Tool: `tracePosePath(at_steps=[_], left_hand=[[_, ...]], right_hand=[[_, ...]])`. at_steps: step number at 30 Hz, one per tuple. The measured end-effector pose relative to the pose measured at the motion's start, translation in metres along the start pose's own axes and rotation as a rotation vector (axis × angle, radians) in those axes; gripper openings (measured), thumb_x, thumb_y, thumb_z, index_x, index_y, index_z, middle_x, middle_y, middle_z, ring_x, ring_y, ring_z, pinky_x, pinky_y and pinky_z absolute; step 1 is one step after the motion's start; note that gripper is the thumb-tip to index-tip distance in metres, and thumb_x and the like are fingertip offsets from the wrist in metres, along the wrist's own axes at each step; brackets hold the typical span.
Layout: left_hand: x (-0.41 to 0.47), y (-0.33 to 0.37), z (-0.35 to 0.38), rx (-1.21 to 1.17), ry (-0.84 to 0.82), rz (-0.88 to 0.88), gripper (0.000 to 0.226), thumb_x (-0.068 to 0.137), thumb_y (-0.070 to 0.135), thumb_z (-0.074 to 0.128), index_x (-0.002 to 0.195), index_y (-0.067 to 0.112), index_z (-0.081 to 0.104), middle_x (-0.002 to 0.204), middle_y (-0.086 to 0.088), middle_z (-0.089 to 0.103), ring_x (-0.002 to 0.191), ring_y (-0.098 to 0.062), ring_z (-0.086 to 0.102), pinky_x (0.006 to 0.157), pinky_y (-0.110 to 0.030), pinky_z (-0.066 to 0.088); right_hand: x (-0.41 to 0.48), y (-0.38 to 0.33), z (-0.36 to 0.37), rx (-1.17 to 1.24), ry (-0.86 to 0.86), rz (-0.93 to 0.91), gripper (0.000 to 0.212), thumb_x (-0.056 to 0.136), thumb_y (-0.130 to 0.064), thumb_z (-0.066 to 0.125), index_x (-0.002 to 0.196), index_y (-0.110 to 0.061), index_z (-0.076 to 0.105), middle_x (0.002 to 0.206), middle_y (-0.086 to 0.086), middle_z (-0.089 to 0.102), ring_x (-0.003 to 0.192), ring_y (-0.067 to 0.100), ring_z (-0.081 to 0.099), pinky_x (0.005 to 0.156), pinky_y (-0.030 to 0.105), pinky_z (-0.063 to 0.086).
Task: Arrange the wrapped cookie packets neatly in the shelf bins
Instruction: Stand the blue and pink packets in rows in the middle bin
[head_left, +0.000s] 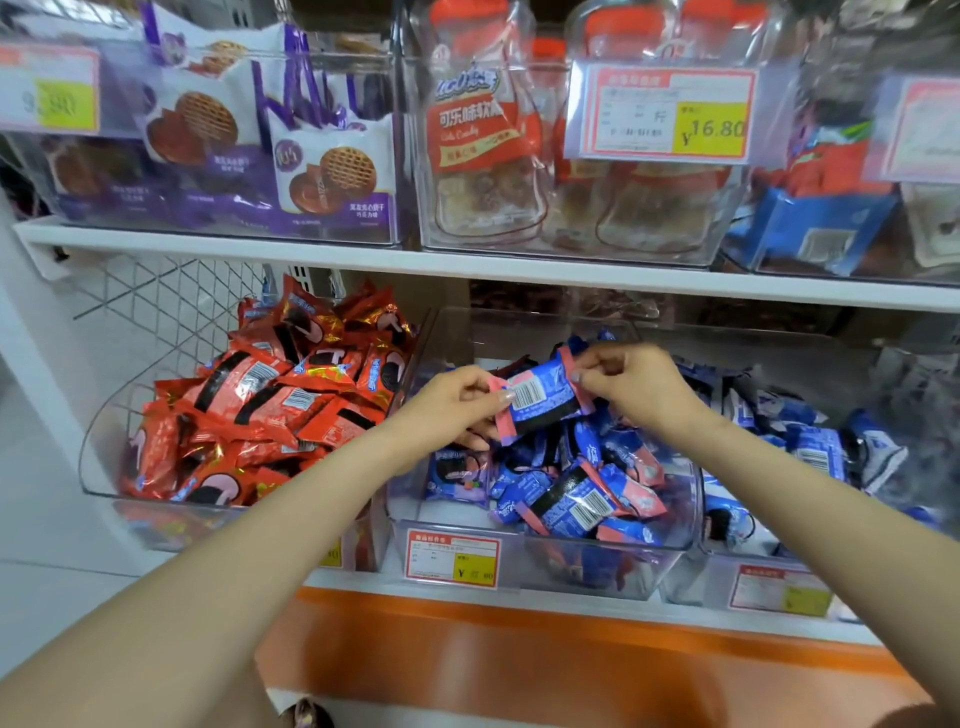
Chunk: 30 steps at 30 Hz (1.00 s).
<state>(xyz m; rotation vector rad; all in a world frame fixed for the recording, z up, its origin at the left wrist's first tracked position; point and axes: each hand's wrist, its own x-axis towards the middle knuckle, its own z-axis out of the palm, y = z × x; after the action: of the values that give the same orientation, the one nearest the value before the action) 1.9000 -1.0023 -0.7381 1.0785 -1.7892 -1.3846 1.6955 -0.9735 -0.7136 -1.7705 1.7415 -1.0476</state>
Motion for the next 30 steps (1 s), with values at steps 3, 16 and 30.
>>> tracePosePath(at_steps=[3, 16, 30], left_hand=[[-0.003, 0.004, 0.001, 0.002, 0.03, 0.033, 0.007, 0.091, 0.015, 0.059, 0.085, 0.015, 0.054, 0.086, -0.01, 0.067, 0.068, -0.014, 0.064, 0.058, -0.024, 0.054], [-0.015, 0.023, -0.013, 0.093, 0.16, 0.163, 0.018, 0.098, 0.022, 0.045, 0.093, 0.02, 0.062, 0.086, 0.007, 0.07, 0.072, -0.005, 0.063, 0.057, -0.013, 0.045], [-0.031, -0.011, -0.06, 1.113, 0.289, 0.285, 0.028, 0.089, 0.032, 0.055, 0.114, 0.019, 0.059, 0.125, 0.002, 0.052, 0.11, -0.018, 0.039, 0.094, -0.03, 0.031]], right_hand=[[-0.001, -0.006, 0.002, -0.035, 0.051, -0.047, 0.009, 0.09, -0.008, 0.06, 0.091, -0.007, 0.069, 0.059, -0.006, 0.06, 0.041, -0.004, 0.05, 0.044, 0.009, 0.035], [0.001, -0.025, 0.029, -0.136, -0.05, -0.093, 0.057, 0.076, -0.033, 0.076, 0.125, -0.011, 0.056, 0.118, -0.002, 0.059, 0.11, 0.011, 0.052, 0.079, 0.014, 0.032], [0.003, -0.023, 0.09, -0.14, -0.417, -0.038, 0.031, 0.066, -0.018, 0.085, 0.086, -0.021, 0.063, 0.077, -0.006, 0.054, 0.071, 0.009, 0.047, 0.062, 0.02, 0.036]])
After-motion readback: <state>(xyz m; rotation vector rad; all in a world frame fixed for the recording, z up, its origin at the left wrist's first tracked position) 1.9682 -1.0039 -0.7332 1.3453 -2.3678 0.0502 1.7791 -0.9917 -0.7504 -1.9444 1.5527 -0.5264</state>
